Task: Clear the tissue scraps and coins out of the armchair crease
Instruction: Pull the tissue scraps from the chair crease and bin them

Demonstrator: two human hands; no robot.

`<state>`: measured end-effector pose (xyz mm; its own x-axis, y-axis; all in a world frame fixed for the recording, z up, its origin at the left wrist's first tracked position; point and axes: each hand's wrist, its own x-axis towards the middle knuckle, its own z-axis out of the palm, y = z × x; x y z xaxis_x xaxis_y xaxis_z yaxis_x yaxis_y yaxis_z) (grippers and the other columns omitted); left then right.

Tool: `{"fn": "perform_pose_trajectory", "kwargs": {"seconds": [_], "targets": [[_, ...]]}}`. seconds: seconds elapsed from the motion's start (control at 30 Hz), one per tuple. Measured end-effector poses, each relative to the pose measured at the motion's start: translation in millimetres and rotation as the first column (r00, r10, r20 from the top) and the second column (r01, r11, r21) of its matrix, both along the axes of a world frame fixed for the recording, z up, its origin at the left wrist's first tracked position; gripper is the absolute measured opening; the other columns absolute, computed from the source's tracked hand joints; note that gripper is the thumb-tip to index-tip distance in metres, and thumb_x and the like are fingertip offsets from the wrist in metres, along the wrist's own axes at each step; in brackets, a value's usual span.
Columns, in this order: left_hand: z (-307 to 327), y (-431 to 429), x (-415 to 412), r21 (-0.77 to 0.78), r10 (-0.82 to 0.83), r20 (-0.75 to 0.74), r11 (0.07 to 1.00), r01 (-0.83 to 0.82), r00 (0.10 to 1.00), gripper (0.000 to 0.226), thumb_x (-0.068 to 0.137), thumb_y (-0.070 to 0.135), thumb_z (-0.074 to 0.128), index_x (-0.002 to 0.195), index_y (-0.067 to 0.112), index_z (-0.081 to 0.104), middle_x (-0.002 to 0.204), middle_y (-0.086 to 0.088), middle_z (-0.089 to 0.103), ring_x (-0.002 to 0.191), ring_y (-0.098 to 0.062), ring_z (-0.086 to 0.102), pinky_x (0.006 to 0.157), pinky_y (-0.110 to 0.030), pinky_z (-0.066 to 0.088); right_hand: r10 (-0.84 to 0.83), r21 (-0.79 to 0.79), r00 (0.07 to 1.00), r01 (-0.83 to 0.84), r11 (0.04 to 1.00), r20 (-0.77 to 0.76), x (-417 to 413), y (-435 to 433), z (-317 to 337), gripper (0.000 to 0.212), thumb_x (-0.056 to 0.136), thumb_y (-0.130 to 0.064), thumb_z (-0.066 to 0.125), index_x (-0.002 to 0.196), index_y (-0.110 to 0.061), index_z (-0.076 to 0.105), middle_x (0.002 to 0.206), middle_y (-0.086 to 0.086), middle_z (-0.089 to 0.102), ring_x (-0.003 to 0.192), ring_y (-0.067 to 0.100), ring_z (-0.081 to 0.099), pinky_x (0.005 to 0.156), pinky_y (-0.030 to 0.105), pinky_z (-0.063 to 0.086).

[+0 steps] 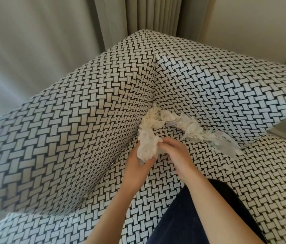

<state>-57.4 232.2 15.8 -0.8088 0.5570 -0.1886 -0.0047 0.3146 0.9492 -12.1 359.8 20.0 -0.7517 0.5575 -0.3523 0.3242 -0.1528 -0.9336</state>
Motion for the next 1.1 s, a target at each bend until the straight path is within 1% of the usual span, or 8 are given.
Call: {"fn": "perform_pose_trajectory", "kwargs": {"seconds": [0.1,0.17,0.23,0.4,0.53,0.8,0.97,1.1], "targets": [[-1,-11,4,-0.057,0.008,0.041,0.998,-0.005,0.999,0.034,0.093,0.02,0.056,0.118,0.04,0.047,0.115,0.019,0.054,0.104,0.008,0.051,0.084,-0.011,0.04,0.006,0.095,1.0,-0.009,0.995,0.025,6,-3,2,0.015,0.088,-0.019,0.06,0.099,-0.014,0.071,0.095,-0.003,0.07,0.091,0.007,0.062,0.074,0.019,0.041],[1,-17,5,-0.088,0.015,0.047,0.996,-0.011,0.999,0.043,0.094,0.026,0.053,0.136,0.025,0.042,0.131,0.008,0.05,0.12,-0.008,0.047,0.101,-0.028,0.04,-0.017,0.139,0.999,0.01,0.99,0.048,10,-4,3,0.017,0.089,-0.019,0.06,0.099,-0.013,0.071,0.097,-0.001,0.07,0.092,0.01,0.062,0.074,0.02,0.044],[5,-23,6,-0.121,0.023,0.054,0.993,-0.016,0.998,0.041,0.095,0.028,0.05,0.136,0.022,0.044,0.132,0.006,0.047,0.123,-0.012,0.044,0.105,-0.033,0.037,-0.039,0.152,0.997,0.029,0.988,0.065,13,-4,4,0.016,0.09,-0.019,0.058,0.096,-0.013,0.071,0.097,0.004,0.07,0.091,0.014,0.063,0.082,0.03,0.051],[12,-36,8,-0.132,0.08,0.063,0.989,-0.071,0.995,0.01,0.095,0.026,0.052,0.105,0.024,0.055,0.105,0.007,0.058,0.095,-0.009,0.053,0.079,-0.023,0.04,-0.089,0.131,0.994,0.08,0.988,0.065,21,-8,14,0.019,0.094,-0.019,0.051,0.094,-0.004,0.064,0.105,0.021,0.064,0.098,0.037,0.06,0.094,0.053,0.047],[16,-42,7,-0.139,0.088,0.027,0.987,-0.083,0.996,0.018,0.093,0.024,0.057,0.11,0.023,0.059,0.101,0.007,0.062,0.091,-0.007,0.055,0.067,-0.016,0.039,-0.108,0.074,0.994,0.106,0.992,0.023,27,-12,19,0.011,0.094,-0.016,0.053,0.091,-0.019,0.063,0.101,0.01,0.067,0.096,0.03,0.064,0.09,0.05,0.052],[32,-45,8,-0.123,0.146,0.005,0.982,-0.145,0.989,0.039,0.09,0.013,0.06,0.125,0.021,0.048,0.109,0.004,0.064,0.096,-0.011,0.059,0.069,-0.017,0.041,-0.289,-0.311,0.953,0.248,0.918,-0.095,39,-9,31,0.018,0.089,-0.013,0.064,0.105,-0.006,0.064,0.104,0.013,0.069,0.086,0.021,0.065,0.088,0.043,0.054],[49,-33,8,-0.111,0.033,-0.069,0.993,-0.041,0.997,0.032,0.091,0.016,0.057,0.122,0.022,0.052,0.102,0.005,0.066,0.089,-0.01,0.063,0.06,-0.015,0.041,-0.402,-0.579,0.895,0.229,0.783,-0.19,52,-3,52,0.012,0.09,-0.008,0.059,0.102,-0.009,0.063,0.1,0.014,0.066,0.079,0.019,0.062,0.056,0.024,0.056],[69,-6,15,-0.102,-0.073,-0.082,0.993,0.064,0.994,0.022,0.094,0.017,0.053,0.115,0.021,0.056,0.092,0.003,0.067,0.084,-0.011,0.064,0.064,-0.018,0.046,-0.503,-0.668,0.827,0.228,0.708,-0.25,84,23,69,0.015,0.087,-0.002,0.06,0.099,-0.009,0.064,0.096,0.011,0.07,0.082,0.017,0.066,0.076,0.026,0.055]]}}
